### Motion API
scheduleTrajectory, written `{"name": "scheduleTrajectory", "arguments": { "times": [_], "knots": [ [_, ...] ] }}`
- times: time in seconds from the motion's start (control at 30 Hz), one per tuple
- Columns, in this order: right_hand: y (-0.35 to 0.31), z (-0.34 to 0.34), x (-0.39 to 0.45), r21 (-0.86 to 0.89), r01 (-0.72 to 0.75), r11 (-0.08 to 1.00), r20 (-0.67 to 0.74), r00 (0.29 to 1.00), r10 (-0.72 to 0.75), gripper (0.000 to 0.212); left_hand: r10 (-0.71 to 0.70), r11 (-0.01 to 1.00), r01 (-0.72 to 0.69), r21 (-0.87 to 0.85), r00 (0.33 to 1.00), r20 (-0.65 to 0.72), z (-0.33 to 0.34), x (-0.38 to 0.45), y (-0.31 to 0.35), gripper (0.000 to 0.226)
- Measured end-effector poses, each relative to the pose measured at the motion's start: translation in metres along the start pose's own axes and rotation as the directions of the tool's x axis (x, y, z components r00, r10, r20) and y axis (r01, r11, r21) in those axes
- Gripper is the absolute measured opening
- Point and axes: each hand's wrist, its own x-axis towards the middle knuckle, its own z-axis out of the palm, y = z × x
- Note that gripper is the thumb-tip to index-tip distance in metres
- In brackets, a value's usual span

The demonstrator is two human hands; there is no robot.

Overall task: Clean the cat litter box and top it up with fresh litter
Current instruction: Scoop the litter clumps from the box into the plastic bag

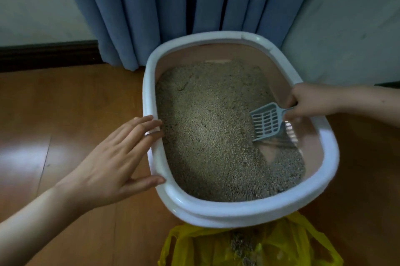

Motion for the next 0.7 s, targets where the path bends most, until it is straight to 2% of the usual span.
{"name": "scheduleTrajectory", "arguments": {
  "times": [0.17,0.3,0.4,0.7],
  "knots": [
    [-0.013,-0.001,0.025,0.092,0.106,0.99,0.069,0.991,-0.112,0.02,-0.017,1.0,0.015,0.022,0.996,0.086,-0.004,0.005,-0.002,0.092],
    [-0.026,-0.01,0.045,0.104,0.161,0.981,0.093,0.981,-0.171,0.027,0.067,0.998,-0.066,-0.013,0.984,0.162,-0.012,0.009,-0.003,0.078],
    [-0.036,-0.011,0.054,0.129,0.192,0.973,0.102,0.973,-0.205,0.022,0.147,0.989,-0.138,-0.063,0.972,0.185,-0.009,0.008,0.003,0.071],
    [-0.087,0.015,0.064,0.294,0.266,0.918,0.088,0.949,-0.303,0.021,0.128,0.986,-0.106,-0.132,0.977,0.169,0.003,0.011,0.008,0.066]
  ]
}}
